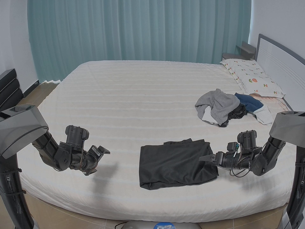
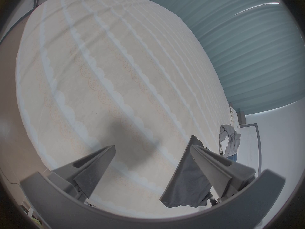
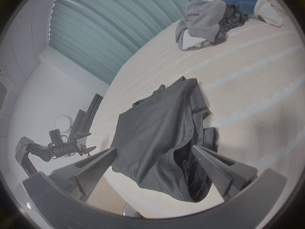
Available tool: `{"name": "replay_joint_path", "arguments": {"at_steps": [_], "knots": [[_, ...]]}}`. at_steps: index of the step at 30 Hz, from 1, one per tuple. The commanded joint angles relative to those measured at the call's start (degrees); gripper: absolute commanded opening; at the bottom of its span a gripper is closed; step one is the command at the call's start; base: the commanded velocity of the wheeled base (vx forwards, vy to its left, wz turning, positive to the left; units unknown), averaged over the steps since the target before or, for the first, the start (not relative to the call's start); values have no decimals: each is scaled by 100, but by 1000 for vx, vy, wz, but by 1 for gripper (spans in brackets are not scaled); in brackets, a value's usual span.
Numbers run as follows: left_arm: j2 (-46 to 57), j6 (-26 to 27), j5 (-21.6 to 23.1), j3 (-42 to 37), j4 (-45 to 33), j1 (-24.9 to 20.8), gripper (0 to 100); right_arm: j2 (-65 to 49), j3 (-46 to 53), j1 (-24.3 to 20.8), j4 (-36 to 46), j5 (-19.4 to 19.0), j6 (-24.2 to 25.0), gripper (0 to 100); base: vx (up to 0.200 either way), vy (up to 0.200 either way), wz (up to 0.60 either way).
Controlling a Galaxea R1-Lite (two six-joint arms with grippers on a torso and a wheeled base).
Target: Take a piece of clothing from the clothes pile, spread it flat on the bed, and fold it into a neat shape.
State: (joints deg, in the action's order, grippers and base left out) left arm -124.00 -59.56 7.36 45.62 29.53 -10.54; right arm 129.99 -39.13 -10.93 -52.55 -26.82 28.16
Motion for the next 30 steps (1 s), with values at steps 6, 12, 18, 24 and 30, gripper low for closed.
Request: {"name": "replay_joint_path", "arguments": {"at_steps": [6, 12, 18, 24, 30], "knots": [[-1, -3, 2, 0, 1, 0, 100, 211, 99, -23, 8, 45, -417, 0, 0, 0, 0], [-1, -3, 2, 0, 1, 0, 100, 0, 371, 223, 0, 1, -505, 0, 0, 0, 0], [-1, -3, 2, 0, 1, 0, 100, -149, 626, 399, 0, -43, -584, 0, 0, 0, 0], [-1, -3, 2, 0, 1, 0, 100, -149, 811, 522, 0, -139, -856, 0, 0, 0, 0], [-1, -3, 2, 0, 1, 0, 100, -61, 925, 549, 0, -166, -1137, 0, 0, 0, 0]]}}
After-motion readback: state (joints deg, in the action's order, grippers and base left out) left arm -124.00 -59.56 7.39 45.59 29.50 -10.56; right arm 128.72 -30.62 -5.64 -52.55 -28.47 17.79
